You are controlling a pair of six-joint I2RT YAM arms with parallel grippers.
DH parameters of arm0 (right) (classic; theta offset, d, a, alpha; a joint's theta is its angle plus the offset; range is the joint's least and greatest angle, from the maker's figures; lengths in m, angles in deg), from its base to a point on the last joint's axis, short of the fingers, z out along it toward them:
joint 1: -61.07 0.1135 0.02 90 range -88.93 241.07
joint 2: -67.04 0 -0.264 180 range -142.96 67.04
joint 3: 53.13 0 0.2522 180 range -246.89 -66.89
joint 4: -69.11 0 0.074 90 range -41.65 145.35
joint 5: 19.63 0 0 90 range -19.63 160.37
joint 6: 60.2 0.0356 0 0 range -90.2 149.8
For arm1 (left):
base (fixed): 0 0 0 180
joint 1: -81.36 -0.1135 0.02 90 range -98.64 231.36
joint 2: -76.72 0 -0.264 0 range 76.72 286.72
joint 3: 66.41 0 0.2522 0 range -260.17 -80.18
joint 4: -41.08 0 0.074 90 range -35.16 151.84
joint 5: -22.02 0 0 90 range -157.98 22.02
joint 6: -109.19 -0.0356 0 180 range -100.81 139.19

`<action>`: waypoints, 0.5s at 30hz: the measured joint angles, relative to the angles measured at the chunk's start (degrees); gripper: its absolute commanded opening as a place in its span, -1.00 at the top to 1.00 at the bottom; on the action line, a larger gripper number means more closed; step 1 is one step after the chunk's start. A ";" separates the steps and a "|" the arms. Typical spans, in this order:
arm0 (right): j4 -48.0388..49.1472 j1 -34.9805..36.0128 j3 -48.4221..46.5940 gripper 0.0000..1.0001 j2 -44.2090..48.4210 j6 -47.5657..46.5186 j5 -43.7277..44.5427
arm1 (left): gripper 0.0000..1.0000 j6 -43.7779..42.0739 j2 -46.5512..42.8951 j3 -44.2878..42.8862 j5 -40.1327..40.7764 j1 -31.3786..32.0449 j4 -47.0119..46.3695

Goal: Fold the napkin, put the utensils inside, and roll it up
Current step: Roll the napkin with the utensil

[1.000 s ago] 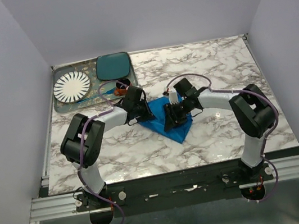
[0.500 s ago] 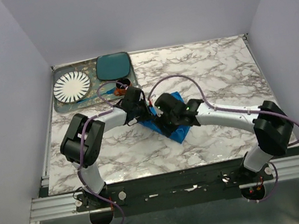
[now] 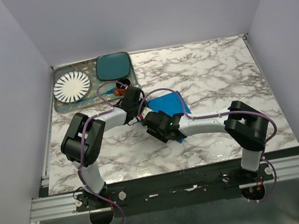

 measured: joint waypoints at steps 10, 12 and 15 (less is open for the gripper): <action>3.06 0.76 -1.01 0.08 -2.73 -0.79 4.22 | 0.63 0.11 0.46 -0.26 -0.74 -0.28 -0.66; 3.67 0.79 -0.98 0.18 -3.02 -0.72 4.31 | 0.63 0.11 0.52 -0.33 -0.81 -0.48 -0.66; 4.33 0.76 -0.68 0.33 -3.04 -0.24 3.72 | 0.60 0.09 0.52 -0.35 -0.98 -0.57 -0.66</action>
